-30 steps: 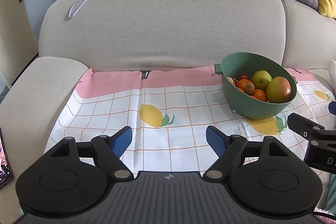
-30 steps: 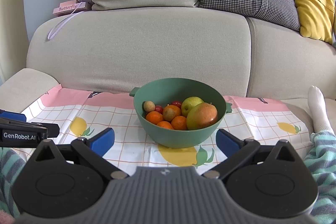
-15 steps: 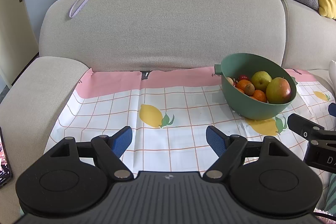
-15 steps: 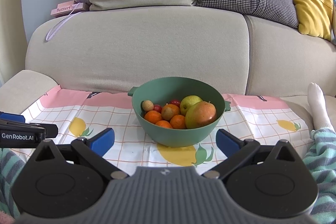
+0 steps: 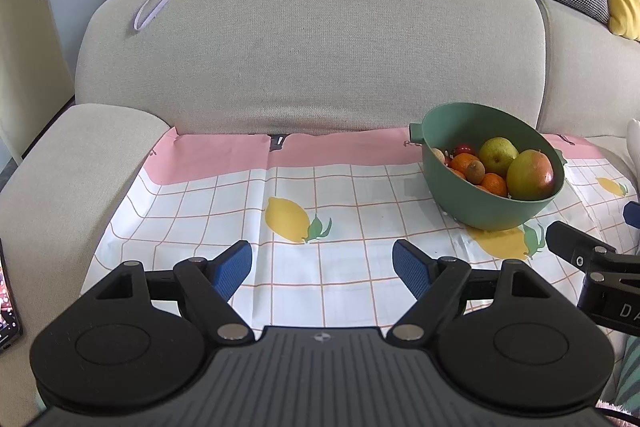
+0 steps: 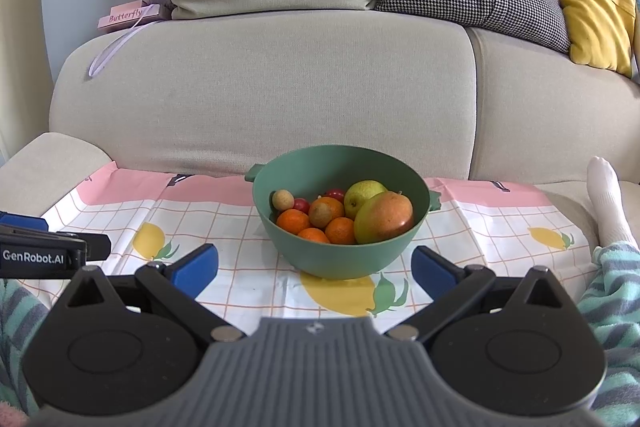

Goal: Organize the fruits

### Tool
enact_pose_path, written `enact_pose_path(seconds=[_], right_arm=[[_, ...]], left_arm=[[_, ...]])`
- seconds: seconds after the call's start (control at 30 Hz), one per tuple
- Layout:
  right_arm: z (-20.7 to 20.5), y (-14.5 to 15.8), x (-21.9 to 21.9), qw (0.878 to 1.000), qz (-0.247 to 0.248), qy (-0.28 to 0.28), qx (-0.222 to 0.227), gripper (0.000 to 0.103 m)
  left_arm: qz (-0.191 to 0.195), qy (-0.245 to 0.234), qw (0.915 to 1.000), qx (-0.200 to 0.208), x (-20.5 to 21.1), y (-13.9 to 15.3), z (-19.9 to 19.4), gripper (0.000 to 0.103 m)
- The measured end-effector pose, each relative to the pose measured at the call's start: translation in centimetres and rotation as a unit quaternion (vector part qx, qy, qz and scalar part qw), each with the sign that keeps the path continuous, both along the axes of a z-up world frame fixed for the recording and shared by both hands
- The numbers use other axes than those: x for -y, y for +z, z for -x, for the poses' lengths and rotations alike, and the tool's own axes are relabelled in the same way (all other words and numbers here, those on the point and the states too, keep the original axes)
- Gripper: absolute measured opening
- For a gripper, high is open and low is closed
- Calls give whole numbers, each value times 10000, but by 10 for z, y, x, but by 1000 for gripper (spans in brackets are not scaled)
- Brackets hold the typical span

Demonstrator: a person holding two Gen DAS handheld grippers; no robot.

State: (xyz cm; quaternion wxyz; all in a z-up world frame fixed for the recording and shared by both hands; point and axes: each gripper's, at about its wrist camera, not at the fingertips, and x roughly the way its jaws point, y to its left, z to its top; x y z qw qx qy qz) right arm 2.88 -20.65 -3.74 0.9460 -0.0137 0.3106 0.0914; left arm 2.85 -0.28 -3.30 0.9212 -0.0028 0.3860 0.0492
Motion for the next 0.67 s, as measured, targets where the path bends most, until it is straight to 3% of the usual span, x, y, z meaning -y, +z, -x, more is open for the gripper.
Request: enact_pose_path(seconds=[0.67], right_arm=[[0,-1,-1,10000,10,39,-40,99]], left_arm=[[159,73,9998,77,0,2,2,94]])
